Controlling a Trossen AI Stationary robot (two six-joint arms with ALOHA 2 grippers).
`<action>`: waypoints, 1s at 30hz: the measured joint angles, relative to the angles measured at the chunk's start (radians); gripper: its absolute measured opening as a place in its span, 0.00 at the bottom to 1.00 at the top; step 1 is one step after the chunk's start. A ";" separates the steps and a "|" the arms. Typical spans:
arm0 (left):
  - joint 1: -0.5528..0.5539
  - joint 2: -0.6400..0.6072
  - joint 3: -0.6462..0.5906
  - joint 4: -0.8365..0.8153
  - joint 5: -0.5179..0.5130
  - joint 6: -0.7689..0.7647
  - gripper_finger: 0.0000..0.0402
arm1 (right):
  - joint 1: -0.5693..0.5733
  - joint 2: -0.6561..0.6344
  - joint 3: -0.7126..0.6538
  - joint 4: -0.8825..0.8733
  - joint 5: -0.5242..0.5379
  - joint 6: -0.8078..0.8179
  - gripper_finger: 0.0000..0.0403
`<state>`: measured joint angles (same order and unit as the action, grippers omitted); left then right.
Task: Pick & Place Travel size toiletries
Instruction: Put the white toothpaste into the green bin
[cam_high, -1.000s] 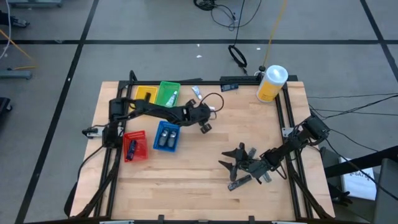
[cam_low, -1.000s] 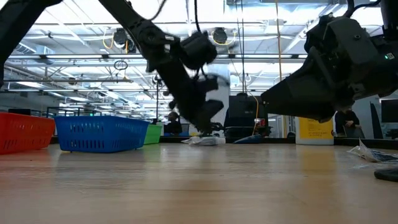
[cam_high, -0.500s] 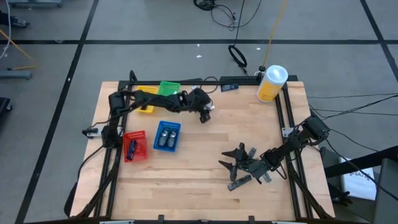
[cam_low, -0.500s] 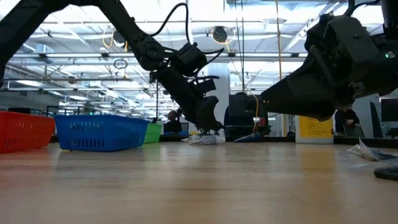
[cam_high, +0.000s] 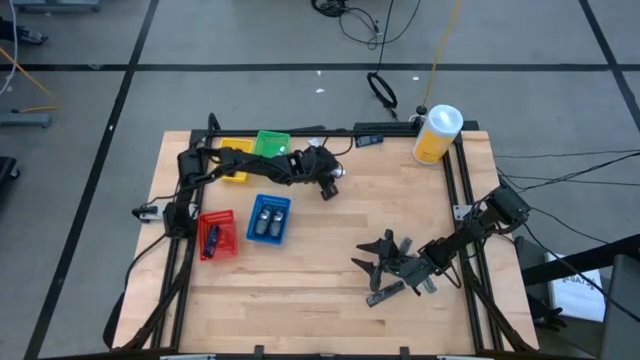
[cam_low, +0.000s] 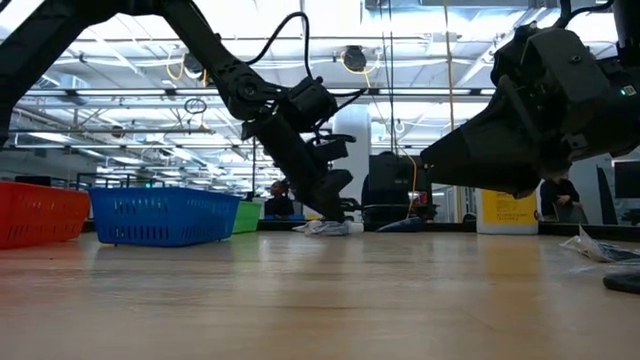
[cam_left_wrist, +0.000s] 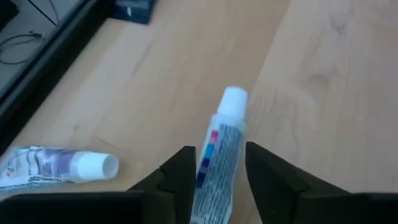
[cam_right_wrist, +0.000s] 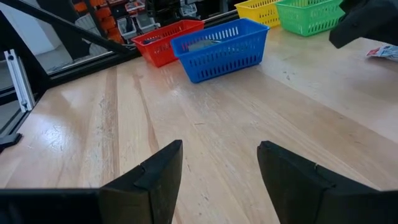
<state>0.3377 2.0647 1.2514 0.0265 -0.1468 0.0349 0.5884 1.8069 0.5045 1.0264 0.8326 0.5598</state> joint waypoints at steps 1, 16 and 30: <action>0.000 0.000 0.000 -0.012 0.007 0.009 0.32 | 0.000 0.000 0.000 0.001 0.000 0.000 0.50; -0.118 -0.010 0.003 -0.205 0.168 0.068 0.22 | 0.000 0.000 0.000 0.002 0.000 0.000 0.50; -0.287 -0.138 -0.002 -0.414 -0.105 -0.065 0.02 | 0.001 0.000 0.000 0.001 -0.001 0.001 0.50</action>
<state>0.0504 1.9271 1.2495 -0.3872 -0.2520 -0.0302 0.5891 1.8065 0.5047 1.0279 0.8319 0.5603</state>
